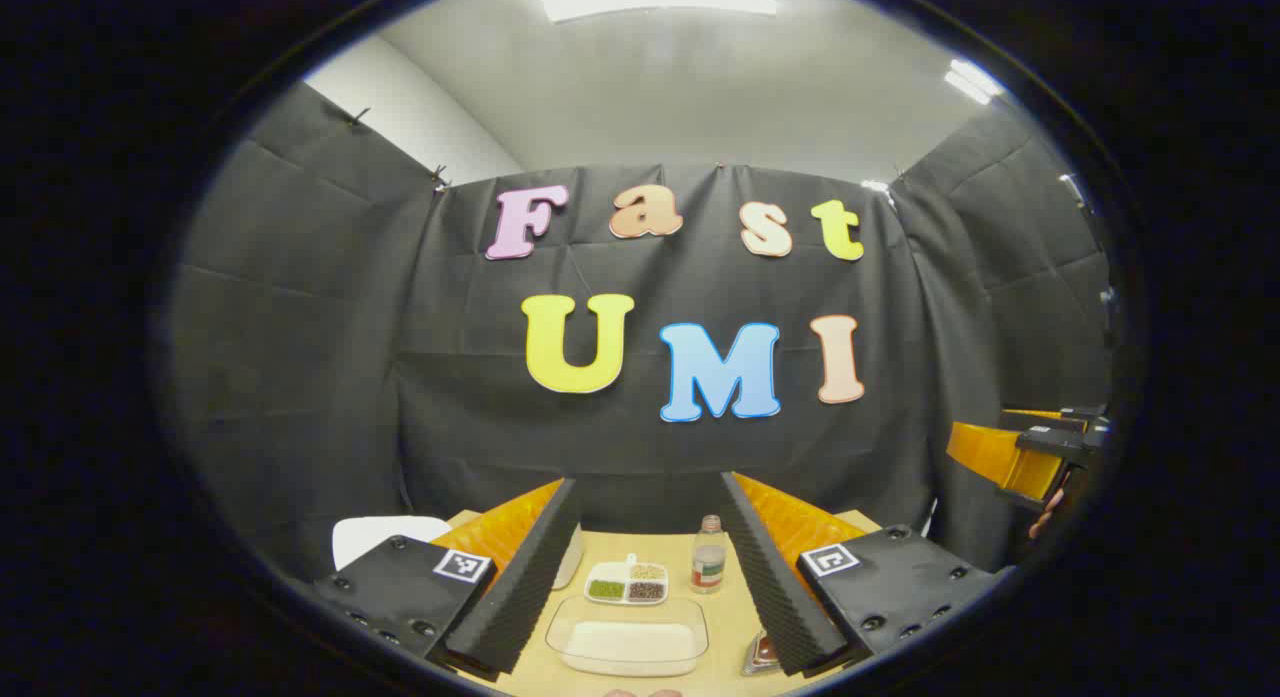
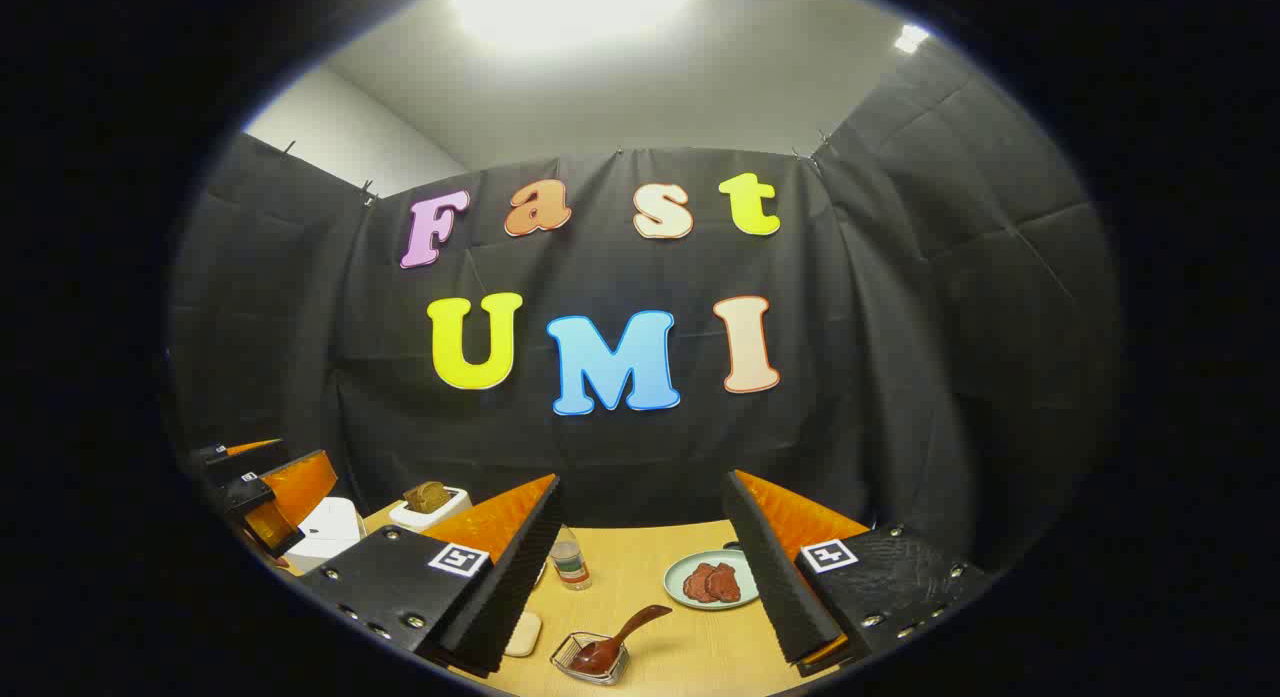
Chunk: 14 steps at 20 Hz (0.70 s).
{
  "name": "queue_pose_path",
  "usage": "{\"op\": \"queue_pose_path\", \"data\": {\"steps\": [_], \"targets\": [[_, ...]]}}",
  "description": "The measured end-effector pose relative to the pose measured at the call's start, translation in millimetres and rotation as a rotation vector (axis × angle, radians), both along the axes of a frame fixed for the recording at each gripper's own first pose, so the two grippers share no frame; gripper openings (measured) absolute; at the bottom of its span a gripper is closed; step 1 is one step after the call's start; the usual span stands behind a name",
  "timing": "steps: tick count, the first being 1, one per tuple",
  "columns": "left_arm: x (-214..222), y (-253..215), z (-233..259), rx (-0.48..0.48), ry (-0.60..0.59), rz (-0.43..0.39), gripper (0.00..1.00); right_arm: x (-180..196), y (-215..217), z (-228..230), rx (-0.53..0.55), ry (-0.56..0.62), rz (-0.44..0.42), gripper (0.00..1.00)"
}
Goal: Close the left gripper, press the button to open the rice cooker; take a wooden spoon from the chopstick holder with the right hand, scoop a spoonful of rice and pour it into the rice cooker, then put the wooden spoon back into the chopstick holder.
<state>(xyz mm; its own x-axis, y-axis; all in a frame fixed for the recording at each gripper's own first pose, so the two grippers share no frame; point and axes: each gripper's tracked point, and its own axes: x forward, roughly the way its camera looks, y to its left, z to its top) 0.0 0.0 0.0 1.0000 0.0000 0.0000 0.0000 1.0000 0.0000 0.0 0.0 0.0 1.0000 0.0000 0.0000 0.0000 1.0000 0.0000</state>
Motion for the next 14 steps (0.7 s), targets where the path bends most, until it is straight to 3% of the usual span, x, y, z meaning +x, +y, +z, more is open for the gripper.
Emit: {"op": "queue_pose_path", "data": {"steps": [2,5,6,7,14], "targets": [[2,3,0,-0.001,-0.004,0.018,0.97,0,1,-1,-0.005,0.006,0.000,0.98],[3,1,-2,-0.004,-0.001,0.017,0.97,0,5,1,-0.007,0.003,0.009,0.98],[2,1,-2,-0.007,0.001,0.011,0.93,1,5,3,-0.009,-0.001,0.009,0.98],[1,0,-1,-0.010,0.003,0.008,0.97,1,6,4,-0.011,-0.004,0.010,0.98],[5,7,-4,0.002,0.021,0.006,0.97,1,11,5,-0.018,0.000,0.015,0.98]]}}
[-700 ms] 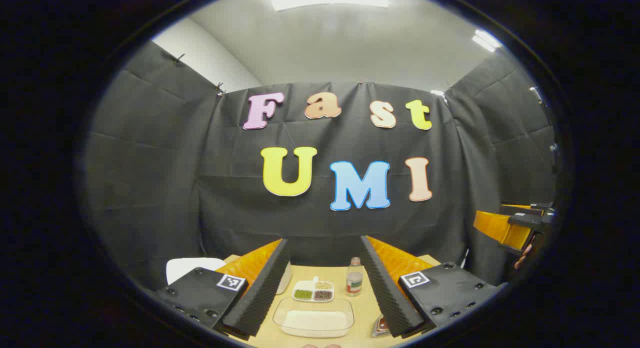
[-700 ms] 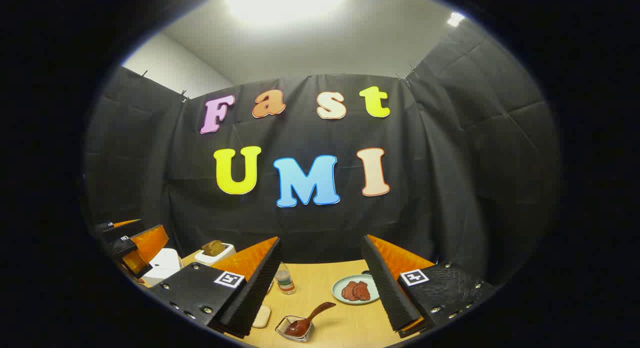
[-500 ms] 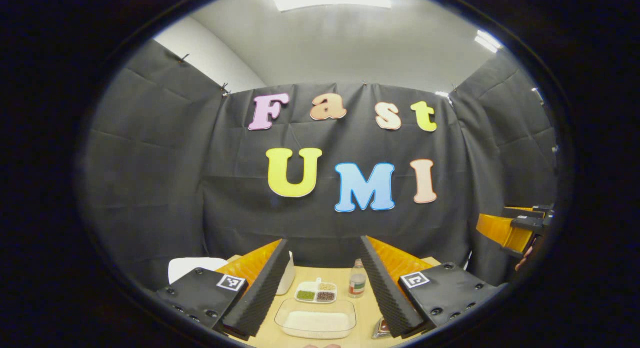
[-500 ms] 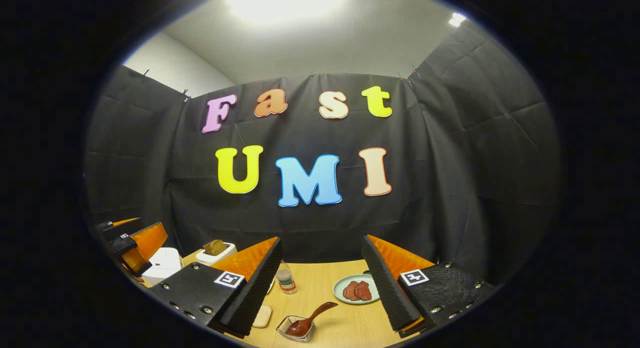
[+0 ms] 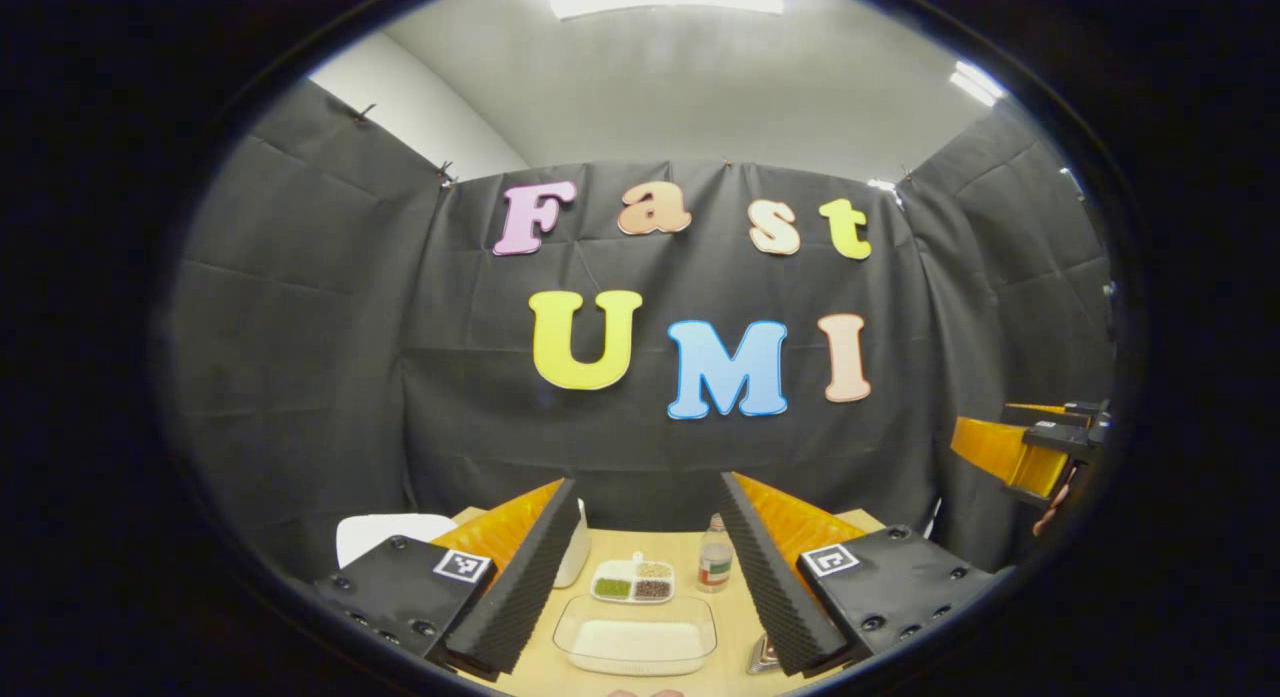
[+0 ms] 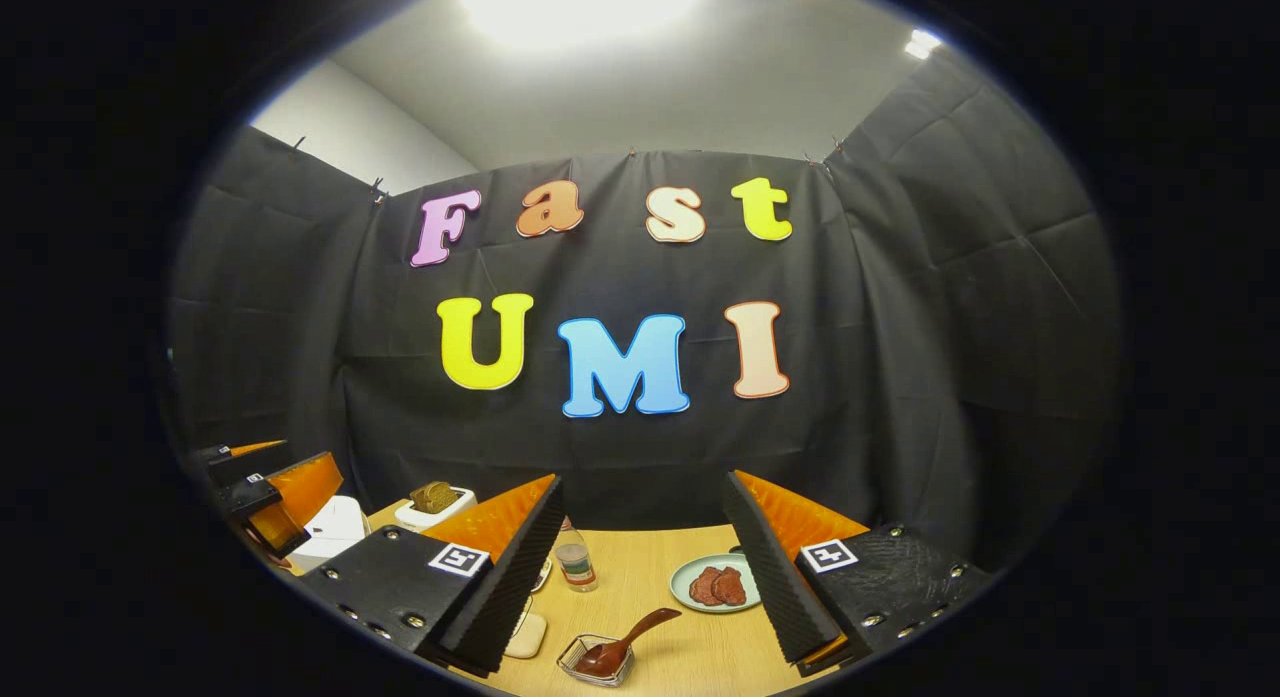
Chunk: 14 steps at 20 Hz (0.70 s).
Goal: Close the left gripper, press the button to open the rice cooker; take a wooden spoon from the chopstick holder with the right hand, scoop a spoonful of rice and pour it into the rice cooker, then put the wooden spoon back into the chopstick holder.
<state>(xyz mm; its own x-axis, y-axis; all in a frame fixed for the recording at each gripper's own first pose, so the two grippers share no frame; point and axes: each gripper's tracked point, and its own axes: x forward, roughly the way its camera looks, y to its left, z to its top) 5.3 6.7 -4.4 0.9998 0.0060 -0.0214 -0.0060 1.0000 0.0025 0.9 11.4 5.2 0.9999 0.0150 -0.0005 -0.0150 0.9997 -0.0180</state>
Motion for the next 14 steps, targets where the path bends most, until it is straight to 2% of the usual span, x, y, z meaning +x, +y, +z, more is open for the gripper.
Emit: {"op": "queue_pose_path", "data": {"steps": [2,3,4,6,8,11,13,14], "targets": [[0,3,-2,0.002,0.002,0.005,0.97,0,1,-2,0.002,0.007,0.002,0.98],[2,5,-5,0.000,0.005,0.007,0.93,0,1,-3,0.005,0.008,0.001,0.97],[3,10,-8,-0.002,0.012,0.017,0.97,0,1,-3,0.007,0.009,0.000,0.98],[4,18,-17,-0.016,0.033,0.024,0.93,0,2,-7,0.008,0.016,0.000,0.98],[7,32,-23,-0.025,0.049,0.043,0.97,1,2,-10,0.006,0.023,0.001,0.98],[11,56,-38,-0.031,0.080,0.077,0.97,5,1,-15,0.011,0.036,-0.002,0.98],[15,84,-53,-0.041,0.116,0.120,0.88,7,3,-18,0.015,0.043,0.001,0.98],[17,100,-62,-0.042,0.145,0.148,0.74,7,3,-19,0.013,0.048,0.002,0.98]]}}
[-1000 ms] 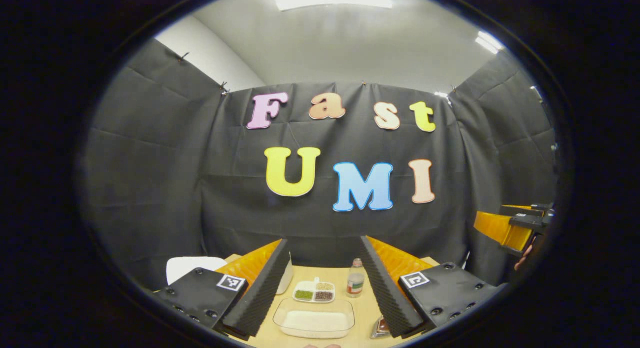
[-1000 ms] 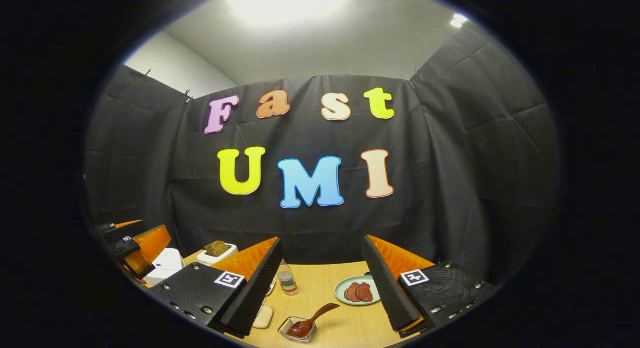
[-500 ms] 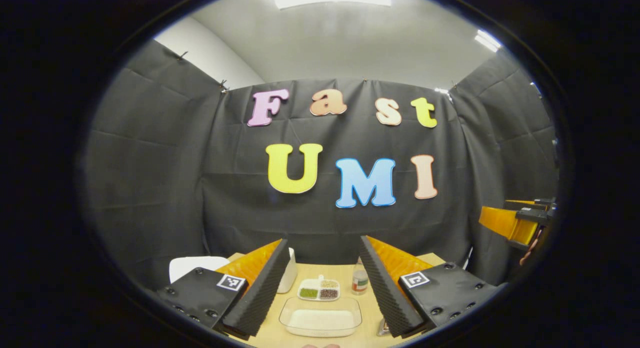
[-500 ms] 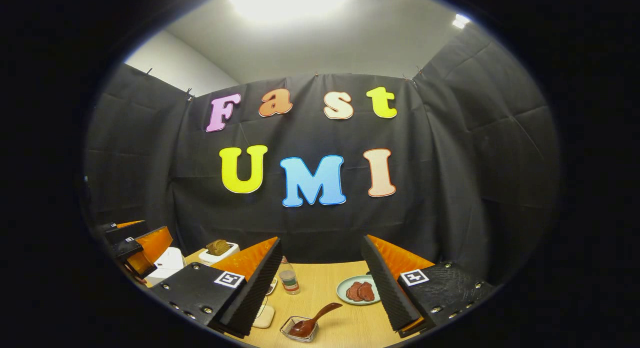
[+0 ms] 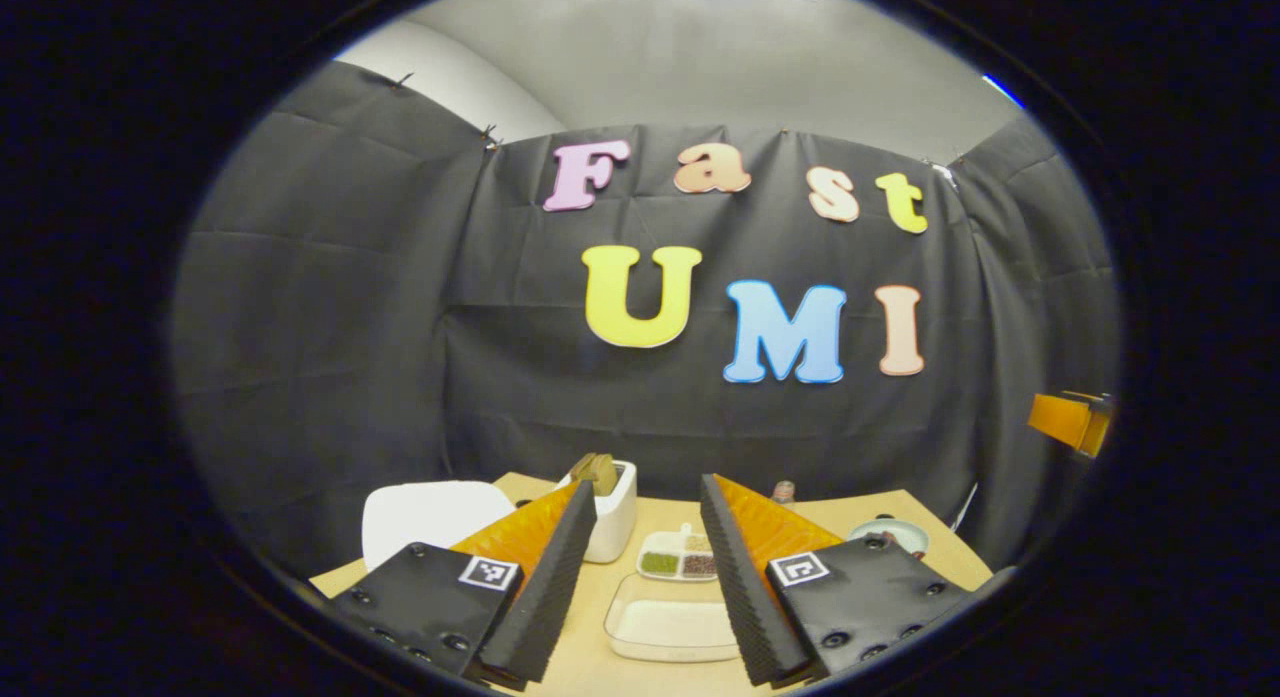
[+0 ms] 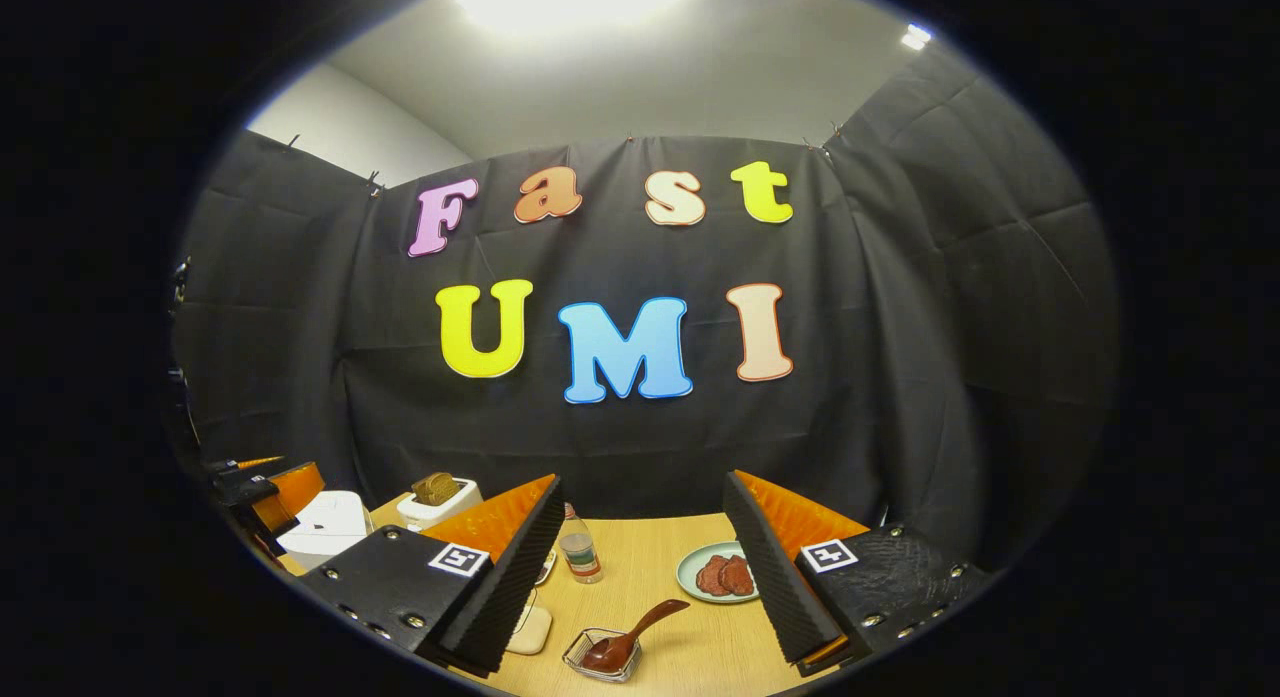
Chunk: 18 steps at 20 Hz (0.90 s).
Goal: Close the left gripper, press the button to open the rice cooker; take a wooden spoon from the chopstick holder with the right hand, scoop a spoonful of rice and pour it into the rice cooker, then put the wooden spoon back into the chopstick holder.
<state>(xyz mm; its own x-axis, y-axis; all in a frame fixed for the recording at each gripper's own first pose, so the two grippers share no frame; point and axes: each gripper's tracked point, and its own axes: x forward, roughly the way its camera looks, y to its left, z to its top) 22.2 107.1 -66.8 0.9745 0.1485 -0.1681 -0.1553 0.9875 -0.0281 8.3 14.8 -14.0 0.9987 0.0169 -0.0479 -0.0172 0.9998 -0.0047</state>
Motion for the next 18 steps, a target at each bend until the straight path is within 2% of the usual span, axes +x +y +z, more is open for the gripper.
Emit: {"op": "queue_pose_path", "data": {"steps": [1,3,5,6,9,14,18], "targets": [[2,15,-11,-0.009,0.032,0.023,0.73,1,1,-3,-0.001,0.005,0.002,0.98],[7,42,-36,-0.073,0.114,0.047,0.52,2,4,-6,0.004,0.012,0.008,0.97],[10,81,-58,-0.139,0.181,0.108,0.29,2,5,-11,0.003,0.024,0.008,0.98],[10,103,-62,-0.159,0.198,0.134,0.12,3,6,-14,0.000,0.033,0.009,0.98],[16,137,-92,-0.197,0.292,0.136,0.09,2,9,-25,-0.011,0.060,0.009,0.97],[36,190,-142,-0.311,0.443,0.186,0.09,6,13,-33,-0.017,0.086,0.007,0.98],[51,210,-176,-0.310,0.507,0.223,0.10,7,10,-36,-0.024,0.093,-0.005,0.97]]}}
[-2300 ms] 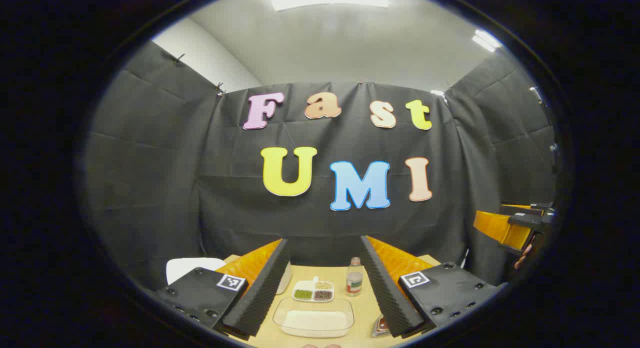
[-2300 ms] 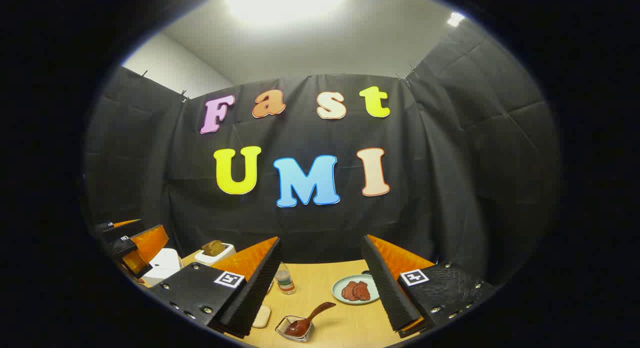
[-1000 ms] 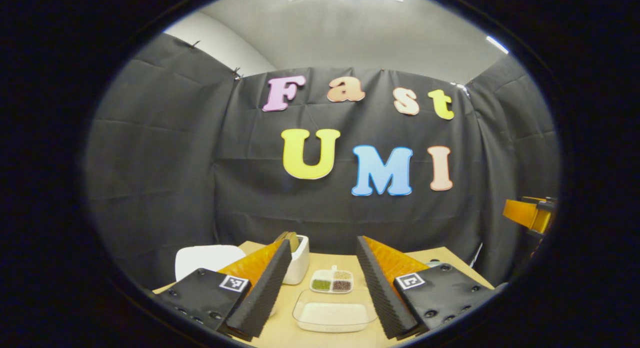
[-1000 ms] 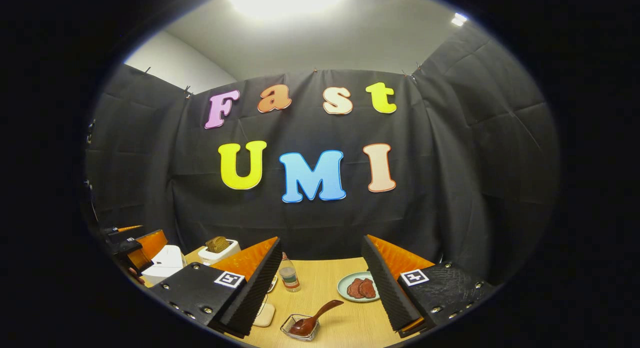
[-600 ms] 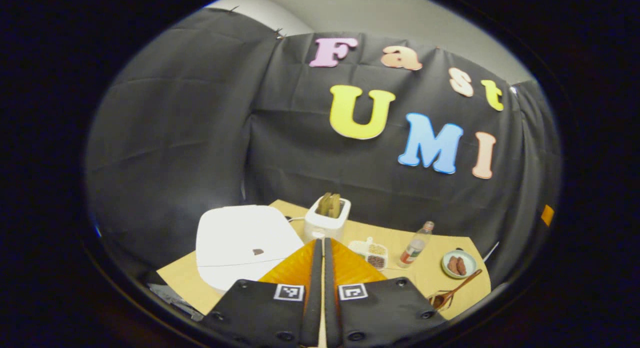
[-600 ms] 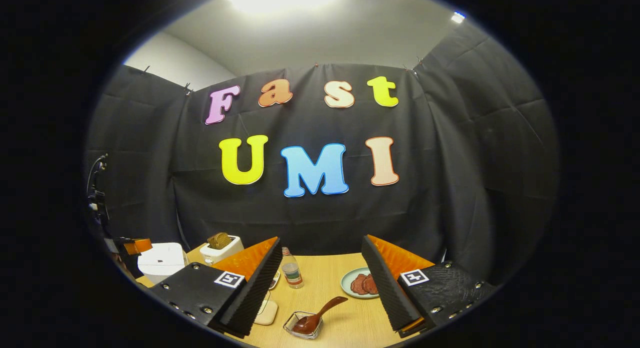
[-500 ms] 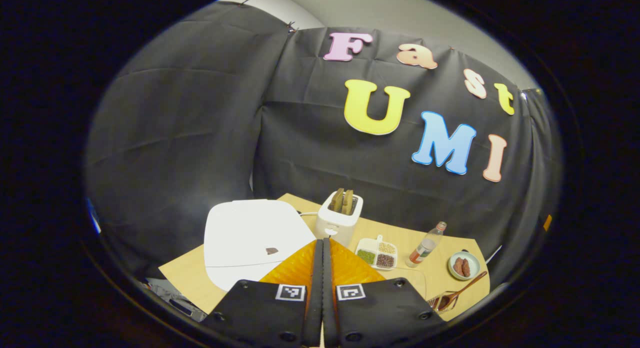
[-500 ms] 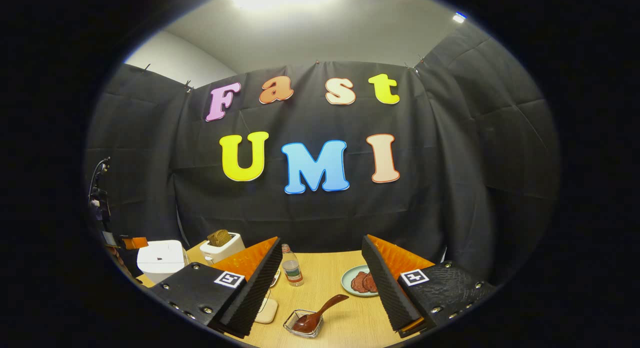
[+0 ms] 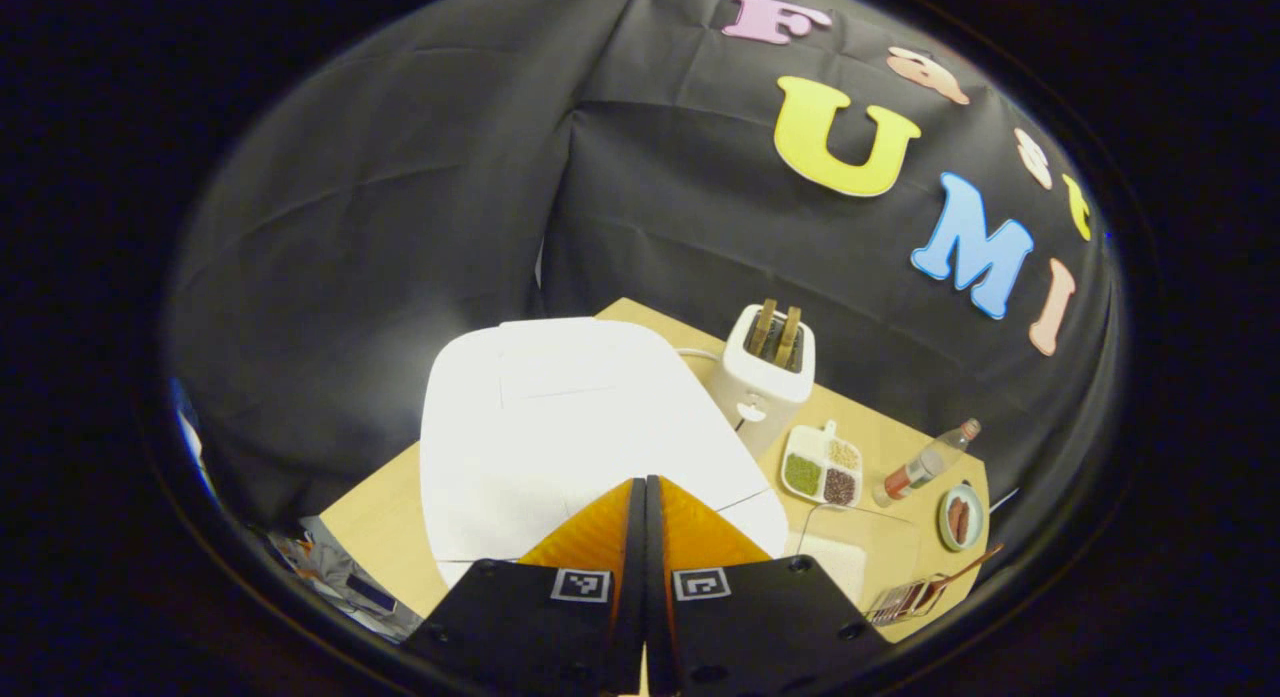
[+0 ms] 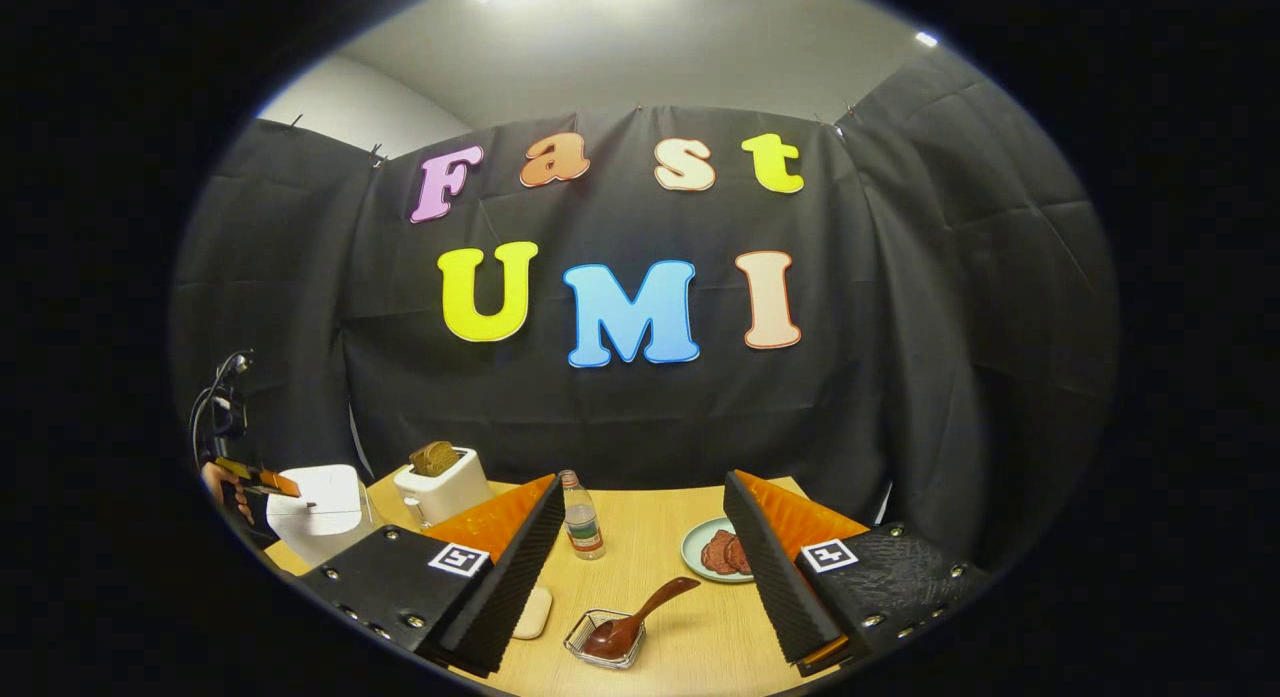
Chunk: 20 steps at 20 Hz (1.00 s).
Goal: Close the left gripper, press the button to open the rice cooker; take a wooden spoon from the chopstick holder with the right hand, scoop a spoonful of rice and pour it into the rice cooker, then put the wooden spoon back into the chopstick holder.
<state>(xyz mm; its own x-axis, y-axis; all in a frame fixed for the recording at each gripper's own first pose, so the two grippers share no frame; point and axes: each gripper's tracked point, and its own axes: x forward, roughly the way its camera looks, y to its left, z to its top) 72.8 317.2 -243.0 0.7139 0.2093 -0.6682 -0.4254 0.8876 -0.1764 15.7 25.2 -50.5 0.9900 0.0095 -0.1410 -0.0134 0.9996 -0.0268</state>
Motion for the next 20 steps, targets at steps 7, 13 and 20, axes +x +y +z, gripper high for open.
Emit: {"op": "queue_pose_path", "data": {"steps": [7,13,20], "targets": [[-1,4,-23,0.021,0.074,0.014,0.09,3,-8,-3,-0.027,0.004,-0.032,0.98],[24,15,38,0.204,-0.060,0.006,0.12,9,2,-6,-0.026,0.006,-0.001,0.98],[29,19,133,0.352,-0.281,0.038,0.79,7,7,-3,-0.022,-0.001,0.027,0.98]]}}
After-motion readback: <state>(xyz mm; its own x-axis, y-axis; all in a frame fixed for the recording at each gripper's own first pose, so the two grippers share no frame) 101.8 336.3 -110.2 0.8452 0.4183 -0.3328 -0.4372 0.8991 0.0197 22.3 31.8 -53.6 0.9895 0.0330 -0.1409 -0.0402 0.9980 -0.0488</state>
